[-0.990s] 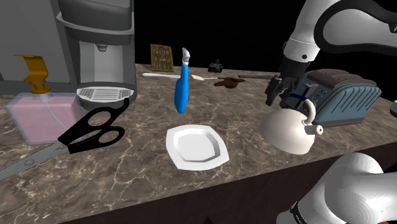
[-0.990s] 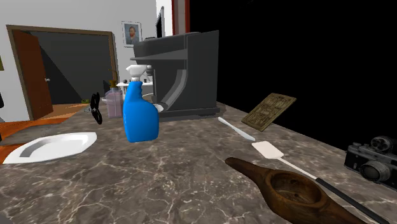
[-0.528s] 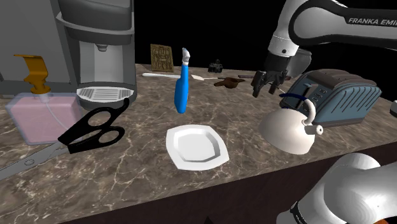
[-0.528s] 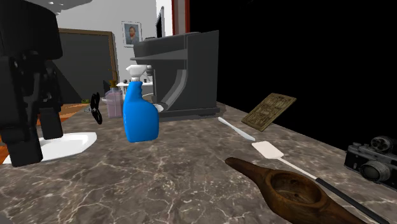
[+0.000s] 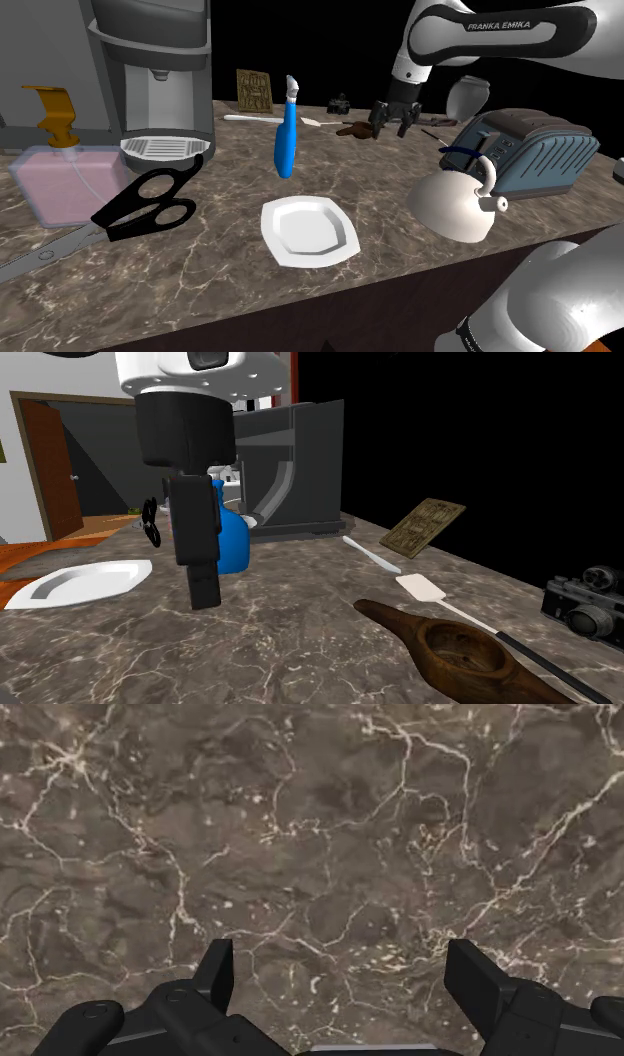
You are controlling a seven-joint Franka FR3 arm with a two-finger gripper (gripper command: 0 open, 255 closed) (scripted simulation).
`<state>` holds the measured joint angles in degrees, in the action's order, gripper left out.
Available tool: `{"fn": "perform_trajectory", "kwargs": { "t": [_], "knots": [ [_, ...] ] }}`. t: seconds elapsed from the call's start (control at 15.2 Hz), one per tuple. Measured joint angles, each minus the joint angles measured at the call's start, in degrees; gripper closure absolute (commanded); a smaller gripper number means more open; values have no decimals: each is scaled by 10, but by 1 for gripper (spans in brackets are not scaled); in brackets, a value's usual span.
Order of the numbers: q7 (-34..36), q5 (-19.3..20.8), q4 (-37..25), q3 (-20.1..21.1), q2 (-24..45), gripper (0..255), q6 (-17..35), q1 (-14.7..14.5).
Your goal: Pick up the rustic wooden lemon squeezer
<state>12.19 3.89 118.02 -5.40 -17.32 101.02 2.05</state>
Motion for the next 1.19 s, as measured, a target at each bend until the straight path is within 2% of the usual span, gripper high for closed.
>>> {"fn": "perform_trajectory", "kwargs": {
  "t": [0.73, 0.99, 1.19],
  "knots": [
    [13, -53, -262, -38, 253, 0, -11, 32],
    [17, -80, -388, -48, 355, 0, -37, 53],
    [26, -103, -516, -51, 444, 0, -78, 74]
  ]
}}
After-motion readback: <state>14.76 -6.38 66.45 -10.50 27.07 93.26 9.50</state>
